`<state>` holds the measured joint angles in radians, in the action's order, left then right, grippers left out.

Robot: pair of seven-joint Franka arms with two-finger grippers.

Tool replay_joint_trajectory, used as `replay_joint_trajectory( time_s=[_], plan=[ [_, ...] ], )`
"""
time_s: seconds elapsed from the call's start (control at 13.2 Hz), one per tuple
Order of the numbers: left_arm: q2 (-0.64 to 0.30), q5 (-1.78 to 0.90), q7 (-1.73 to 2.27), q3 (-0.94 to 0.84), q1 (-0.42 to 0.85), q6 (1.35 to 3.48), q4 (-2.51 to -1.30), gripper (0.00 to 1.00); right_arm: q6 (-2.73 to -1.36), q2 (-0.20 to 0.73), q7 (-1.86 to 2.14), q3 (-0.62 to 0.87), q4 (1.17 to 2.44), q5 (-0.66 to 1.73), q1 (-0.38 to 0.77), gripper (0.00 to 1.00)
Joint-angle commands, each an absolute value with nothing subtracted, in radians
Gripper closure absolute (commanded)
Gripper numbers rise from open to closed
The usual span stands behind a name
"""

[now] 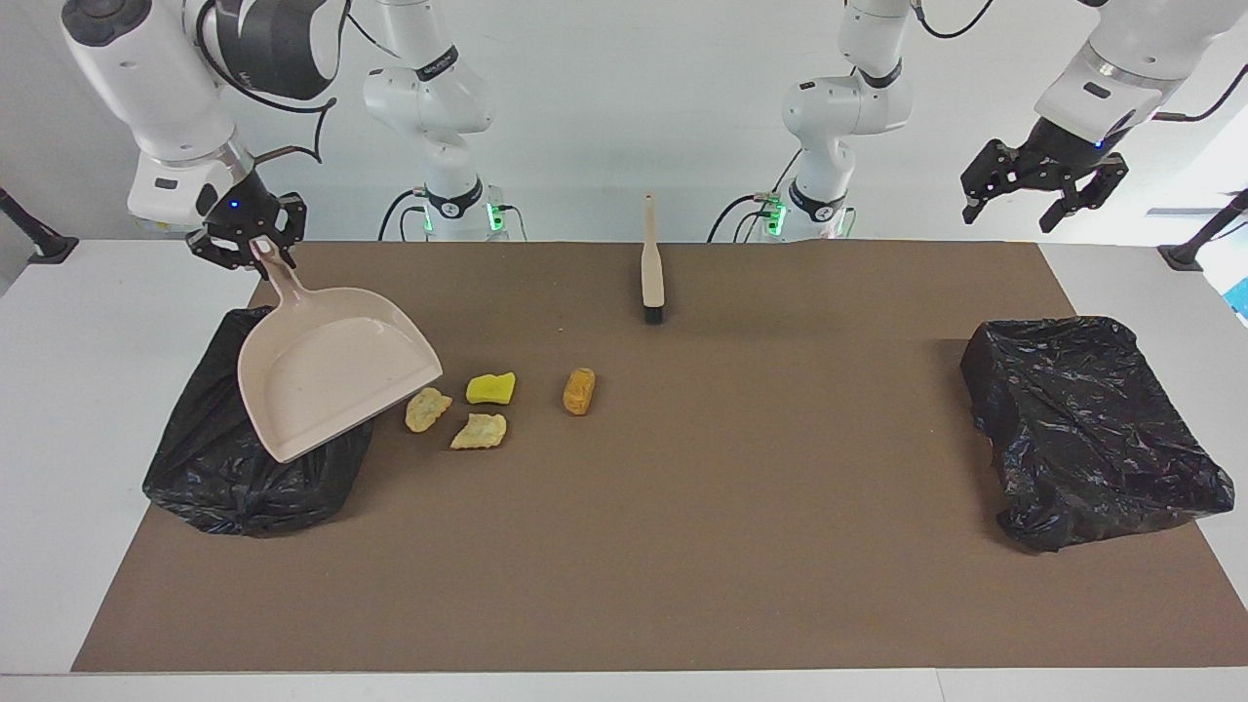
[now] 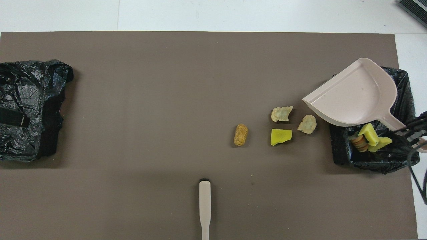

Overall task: Sweep and dump trash in bin
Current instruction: 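Lift the empty dustpan off the bag with the right gripper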

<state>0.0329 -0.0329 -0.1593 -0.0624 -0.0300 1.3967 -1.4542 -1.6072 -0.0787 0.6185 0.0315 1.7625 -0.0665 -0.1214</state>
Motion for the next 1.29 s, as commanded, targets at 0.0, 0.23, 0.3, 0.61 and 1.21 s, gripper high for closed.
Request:
replay_joint_trajectory(
  time_s=[0.0,0.23,0.3,0.61,1.21],
  plan=[
    [0.04,-0.035,-0.163,-0.057,-0.026,1.374,-1.445,0.0,-1.617,-0.066,0.395,0.029,1.759,0.006,-0.051,1.0],
    [0.041,-0.037,-0.16,-0.06,-0.012,1.374,-1.445,0.0,-1.699,-0.031,0.191,0.029,1.753,0.035,0.073,1.0],
    [0.041,-0.037,-0.156,-0.06,-0.018,1.374,-1.445,0.0,-1.741,-0.02,0.098,0.031,1.75,0.047,0.125,1.0],
    [0.051,-0.037,-0.155,-0.06,-0.014,1.356,-1.456,0.0,-1.776,0.104,-0.139,0.031,1.655,0.04,0.293,1.0],
    [0.051,-0.037,-0.158,-0.067,-0.014,1.371,-1.459,0.0,-1.997,0.403,-0.437,0.032,1.528,-0.005,0.515,1.0]
  ],
)
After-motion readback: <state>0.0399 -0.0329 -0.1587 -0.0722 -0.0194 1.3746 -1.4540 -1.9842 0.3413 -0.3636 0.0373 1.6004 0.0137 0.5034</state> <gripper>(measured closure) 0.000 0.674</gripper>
